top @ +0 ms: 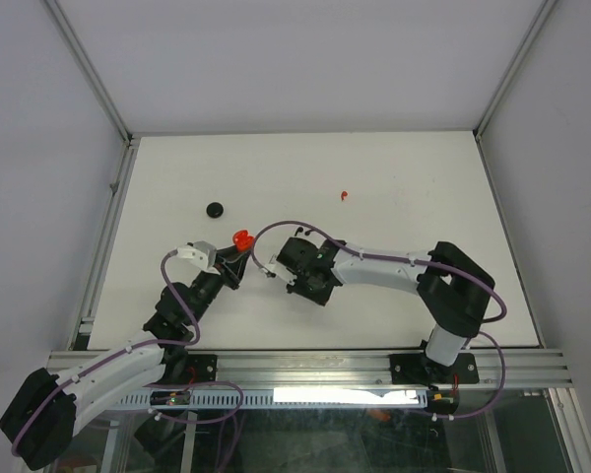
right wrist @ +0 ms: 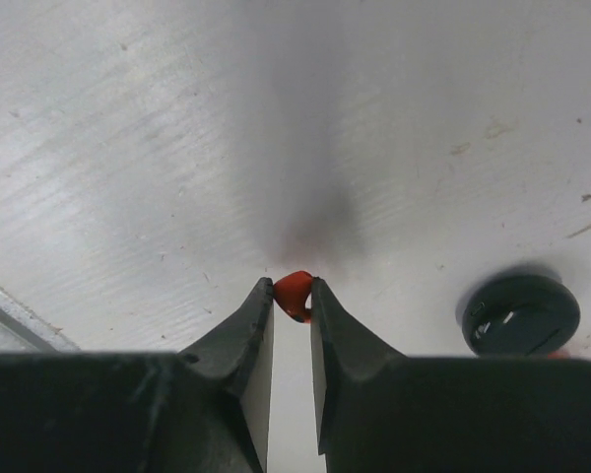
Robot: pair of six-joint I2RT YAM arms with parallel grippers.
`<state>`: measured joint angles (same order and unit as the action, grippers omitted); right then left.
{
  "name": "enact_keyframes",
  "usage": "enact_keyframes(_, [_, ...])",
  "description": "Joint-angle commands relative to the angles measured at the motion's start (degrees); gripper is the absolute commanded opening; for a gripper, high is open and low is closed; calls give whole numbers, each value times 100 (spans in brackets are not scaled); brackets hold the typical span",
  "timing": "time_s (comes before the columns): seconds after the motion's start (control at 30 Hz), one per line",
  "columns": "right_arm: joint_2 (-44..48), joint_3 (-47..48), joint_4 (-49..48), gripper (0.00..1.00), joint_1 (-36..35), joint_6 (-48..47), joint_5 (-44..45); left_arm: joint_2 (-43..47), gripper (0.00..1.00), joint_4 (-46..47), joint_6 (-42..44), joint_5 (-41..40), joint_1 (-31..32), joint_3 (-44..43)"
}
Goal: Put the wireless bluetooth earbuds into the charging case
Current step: Pick up the earbud from the center of the board.
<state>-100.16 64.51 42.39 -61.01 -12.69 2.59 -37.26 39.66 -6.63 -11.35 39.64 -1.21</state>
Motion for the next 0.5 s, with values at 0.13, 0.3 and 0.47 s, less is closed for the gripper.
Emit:
enact_keyframes(0.13, [1239,-176,-827,13,54,1009,99,-10,0,942,117,764,-50,323])
enact_keyframes(0.3, [1886,-252,-1249,13,79,1797,319,-121,0,1359,148,1158,-44,318])
enact_keyframes(0.47, [2576,-319,-1645,12,76,2523,517,-242,0,1825,262,1523,-46,302])
